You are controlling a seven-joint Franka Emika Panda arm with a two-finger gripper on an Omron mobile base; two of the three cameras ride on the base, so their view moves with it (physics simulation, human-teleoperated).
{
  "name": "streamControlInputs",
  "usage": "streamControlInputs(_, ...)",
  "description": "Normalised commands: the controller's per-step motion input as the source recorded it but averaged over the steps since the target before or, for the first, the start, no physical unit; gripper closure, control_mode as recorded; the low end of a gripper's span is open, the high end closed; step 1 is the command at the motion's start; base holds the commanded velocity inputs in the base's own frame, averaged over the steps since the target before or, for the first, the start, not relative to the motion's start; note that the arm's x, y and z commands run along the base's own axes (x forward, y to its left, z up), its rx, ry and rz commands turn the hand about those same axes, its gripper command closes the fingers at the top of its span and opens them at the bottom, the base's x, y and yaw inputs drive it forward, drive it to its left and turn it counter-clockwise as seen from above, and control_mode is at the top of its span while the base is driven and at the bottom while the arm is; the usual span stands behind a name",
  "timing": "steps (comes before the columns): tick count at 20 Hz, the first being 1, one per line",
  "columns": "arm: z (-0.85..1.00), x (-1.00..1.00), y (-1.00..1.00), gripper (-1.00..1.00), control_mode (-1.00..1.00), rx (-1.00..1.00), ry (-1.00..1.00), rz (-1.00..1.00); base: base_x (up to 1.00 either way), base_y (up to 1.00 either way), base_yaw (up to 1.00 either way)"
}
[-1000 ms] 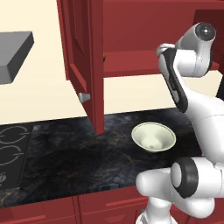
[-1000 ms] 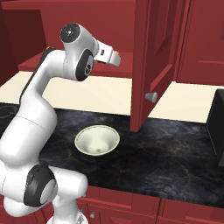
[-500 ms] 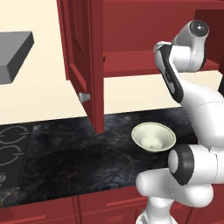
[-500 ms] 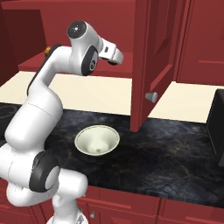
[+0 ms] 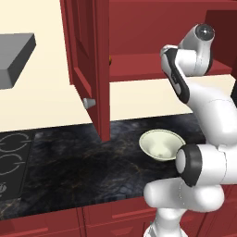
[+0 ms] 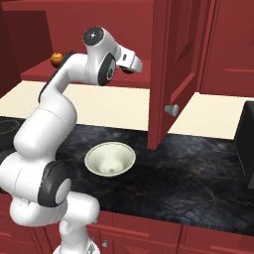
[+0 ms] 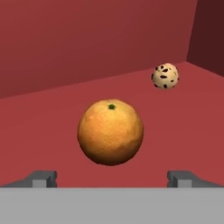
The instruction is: Open the cabinet. Pick the orange and orange from the cabinet and place them into the bowl. Then close the cabinet.
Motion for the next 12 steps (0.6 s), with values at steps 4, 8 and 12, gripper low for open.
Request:
streamControlInputs(4,-0.05,0.28,-0.06,-1.0,-1.0,0.0,0.0,0.0,0.0,0.0,0.0)
streamControlInputs(8,-0.04,0.24,-0.04,-1.0,-1.0,0.0,0.0,0.0,0.0,0.0,0.0)
streamControlInputs(12,-0.03,0.23,-0.04,-1.0,-1.0,0.0,0.0,0.0,0.0,0.0,0.0)
